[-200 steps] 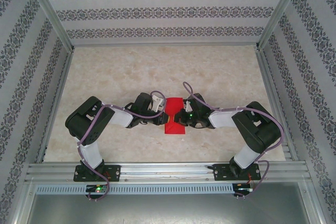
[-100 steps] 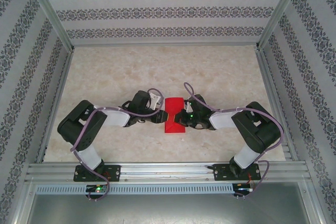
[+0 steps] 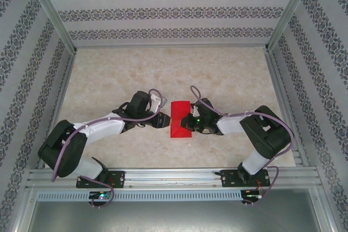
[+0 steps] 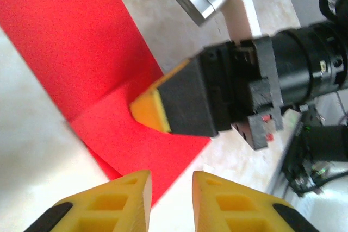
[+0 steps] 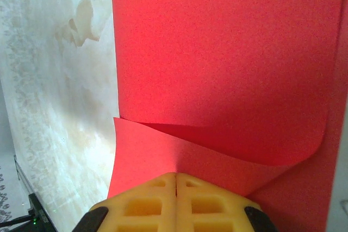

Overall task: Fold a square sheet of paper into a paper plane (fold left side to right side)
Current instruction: Fold the triangle a second time at the center of the table.

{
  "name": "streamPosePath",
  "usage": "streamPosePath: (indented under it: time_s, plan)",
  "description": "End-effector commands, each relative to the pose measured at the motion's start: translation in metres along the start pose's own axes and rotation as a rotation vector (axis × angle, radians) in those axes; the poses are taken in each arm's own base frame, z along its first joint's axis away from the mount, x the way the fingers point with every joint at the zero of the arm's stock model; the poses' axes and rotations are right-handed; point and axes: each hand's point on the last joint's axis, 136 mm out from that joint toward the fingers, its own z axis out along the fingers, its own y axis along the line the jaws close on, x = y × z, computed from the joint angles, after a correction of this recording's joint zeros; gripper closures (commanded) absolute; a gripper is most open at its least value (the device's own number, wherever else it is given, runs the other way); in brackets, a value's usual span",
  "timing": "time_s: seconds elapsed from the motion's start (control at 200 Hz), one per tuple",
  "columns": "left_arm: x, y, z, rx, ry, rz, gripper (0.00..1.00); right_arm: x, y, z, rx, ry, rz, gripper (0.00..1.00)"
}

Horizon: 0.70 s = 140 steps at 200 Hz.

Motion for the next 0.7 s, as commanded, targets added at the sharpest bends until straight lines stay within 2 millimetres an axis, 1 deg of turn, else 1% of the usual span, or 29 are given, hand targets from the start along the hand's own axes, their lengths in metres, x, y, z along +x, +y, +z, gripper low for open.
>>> streamPosePath:
  time_s: [0.0, 0.085, 0.4, 0.695]
  plan:
    - [0.023, -0.019, 0.008, 0.08, 0.097, -0.054, 0.76, 0.014, -0.02, 0.001, 0.067, 0.026, 0.027, 1.0]
    - [0.027, -0.02, 0.015, 0.086, 0.118, -0.059, 0.77, 0.015, -0.02, 0.002, 0.068, 0.03, 0.028, 1.0]
    - [0.029, -0.003, 0.037, 0.059, 0.151, -0.089, 0.81, 0.017, -0.022, 0.005, 0.07, 0.048, 0.035, 1.0]
    - [0.031, 0.003, 0.047, 0.056, 0.17, -0.094, 0.82, 0.019, -0.026, 0.007, 0.08, 0.057, 0.041, 1.0]
